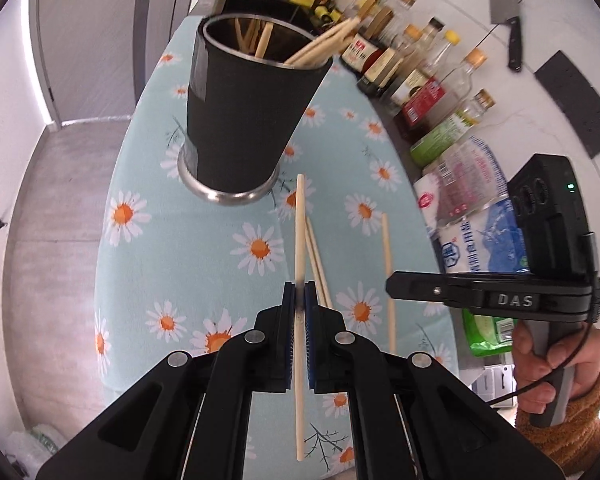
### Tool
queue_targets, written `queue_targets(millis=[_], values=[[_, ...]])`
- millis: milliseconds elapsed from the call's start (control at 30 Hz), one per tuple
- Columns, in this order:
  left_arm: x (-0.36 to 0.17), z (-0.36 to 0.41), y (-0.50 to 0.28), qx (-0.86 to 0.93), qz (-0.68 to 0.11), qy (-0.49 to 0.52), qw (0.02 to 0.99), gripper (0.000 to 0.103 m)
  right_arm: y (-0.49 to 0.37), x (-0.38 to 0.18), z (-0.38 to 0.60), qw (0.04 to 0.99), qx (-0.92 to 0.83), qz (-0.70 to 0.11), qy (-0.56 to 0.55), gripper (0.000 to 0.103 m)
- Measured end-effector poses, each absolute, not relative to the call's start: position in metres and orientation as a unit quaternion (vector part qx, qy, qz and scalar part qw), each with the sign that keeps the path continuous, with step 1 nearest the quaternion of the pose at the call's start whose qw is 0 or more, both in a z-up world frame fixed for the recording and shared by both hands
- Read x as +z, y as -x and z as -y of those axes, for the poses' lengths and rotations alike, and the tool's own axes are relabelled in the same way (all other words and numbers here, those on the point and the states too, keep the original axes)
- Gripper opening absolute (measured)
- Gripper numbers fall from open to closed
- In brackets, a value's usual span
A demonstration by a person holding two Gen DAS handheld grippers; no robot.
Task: Organize utensils
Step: 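Lift the chopstick with the left tool and carry it over the holder, then lower the chopstick into the black holder and open the left tool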
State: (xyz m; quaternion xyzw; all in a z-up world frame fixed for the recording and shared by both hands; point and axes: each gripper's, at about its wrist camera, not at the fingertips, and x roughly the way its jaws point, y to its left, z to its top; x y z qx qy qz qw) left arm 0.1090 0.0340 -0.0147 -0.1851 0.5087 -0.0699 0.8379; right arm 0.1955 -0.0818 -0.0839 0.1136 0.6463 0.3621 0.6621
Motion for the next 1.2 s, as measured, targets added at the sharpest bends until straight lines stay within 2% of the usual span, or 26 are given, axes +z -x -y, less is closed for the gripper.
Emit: queue_targets(millis=[333, 767, 1200], values=[[0.020, -0.062, -0.090, -0.122, -0.437, 0.178, 0.873, 0.004, -0.175, -0.030, 0.051, 0.711, 0.392, -0.572, -0.119, 0.006], [0.090, -0.099, -0.092, -0.137, -0.284, 0.171, 0.933, 0.004, -0.193, 0.051, 0.031, 0.766, 0.441, -0.448, -0.136, 0.006], [0.112, -0.114, -0.115, -0.128, -0.194, 0.151, 0.961, 0.004, -0.228, 0.097, 0.031, 0.807, 0.455, -0.339, -0.166, 0.006]])
